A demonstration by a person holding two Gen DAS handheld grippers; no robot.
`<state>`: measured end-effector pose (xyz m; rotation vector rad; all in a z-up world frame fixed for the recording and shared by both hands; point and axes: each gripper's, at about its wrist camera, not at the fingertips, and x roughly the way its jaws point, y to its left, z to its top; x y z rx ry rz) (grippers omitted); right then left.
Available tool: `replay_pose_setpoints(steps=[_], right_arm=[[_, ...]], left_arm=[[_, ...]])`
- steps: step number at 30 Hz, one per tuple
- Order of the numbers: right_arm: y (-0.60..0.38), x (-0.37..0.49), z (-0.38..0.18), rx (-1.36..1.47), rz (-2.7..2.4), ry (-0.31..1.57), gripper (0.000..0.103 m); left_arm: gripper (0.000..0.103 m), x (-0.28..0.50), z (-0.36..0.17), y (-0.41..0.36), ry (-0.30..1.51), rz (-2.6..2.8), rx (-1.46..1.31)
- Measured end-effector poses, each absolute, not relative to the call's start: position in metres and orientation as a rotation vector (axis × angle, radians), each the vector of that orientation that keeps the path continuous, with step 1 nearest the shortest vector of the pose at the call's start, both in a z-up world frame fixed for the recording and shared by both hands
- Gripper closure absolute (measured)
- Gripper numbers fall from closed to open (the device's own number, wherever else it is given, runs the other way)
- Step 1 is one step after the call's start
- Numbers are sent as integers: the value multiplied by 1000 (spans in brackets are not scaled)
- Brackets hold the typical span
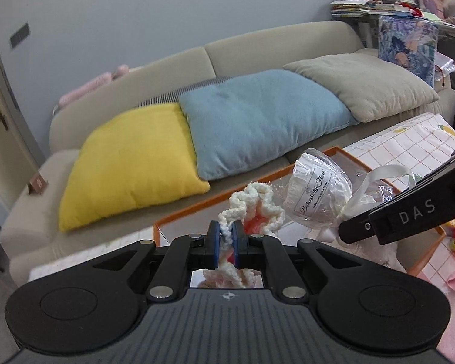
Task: Organize soft objects
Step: 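Carry the crocheted item and wrapped ball over the orange box and release both, then move both tools back toward the pink cloth and white mesh bag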
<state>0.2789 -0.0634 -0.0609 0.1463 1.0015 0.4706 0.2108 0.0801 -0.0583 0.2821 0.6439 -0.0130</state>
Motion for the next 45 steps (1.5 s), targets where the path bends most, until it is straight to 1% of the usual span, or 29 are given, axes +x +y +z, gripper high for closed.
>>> replay_pose_setpoints(steps=[10,15,18,20,22,25,27,28,30,32,34,40,45], right_arm=[[-30,319,-101,58,437,1086,69],[-23,329,-118,11,430,1129,69],[-22,330,-123,-21,436,1137,67],[-22,328,-123,-30,439,1125,64],[-23,327,-123,-48,441,1118,63],[-27,325,-117,-41,452,1094,60],[-30,322,-110,-39,449,1077,58],[-32,320,-106,-38,451,1065,56],[-36,315,-97,-35,451,1044,52],[-43,308,-86,-28,457,1015,49],[-49,299,-74,-26,462,984,47],[-74,253,-44,-24,485,866,47],[-102,205,-29,-30,464,761,46]], left_arm=[[94,245,-90,105,790,-29,144],[93,252,-100,100,835,-57,183],[92,254,-104,100,867,-72,162],[88,255,-104,102,879,-74,126],[86,254,-102,104,879,-78,97],[76,251,-95,105,869,-72,86],[65,248,-88,108,857,-63,66],[61,245,-84,110,847,-63,53],[46,238,-74,113,820,-66,27],[40,230,-63,113,790,-67,11],[39,219,-53,111,767,-61,6],[37,178,-23,97,679,-72,-24],[36,140,-10,79,623,-105,-59]])
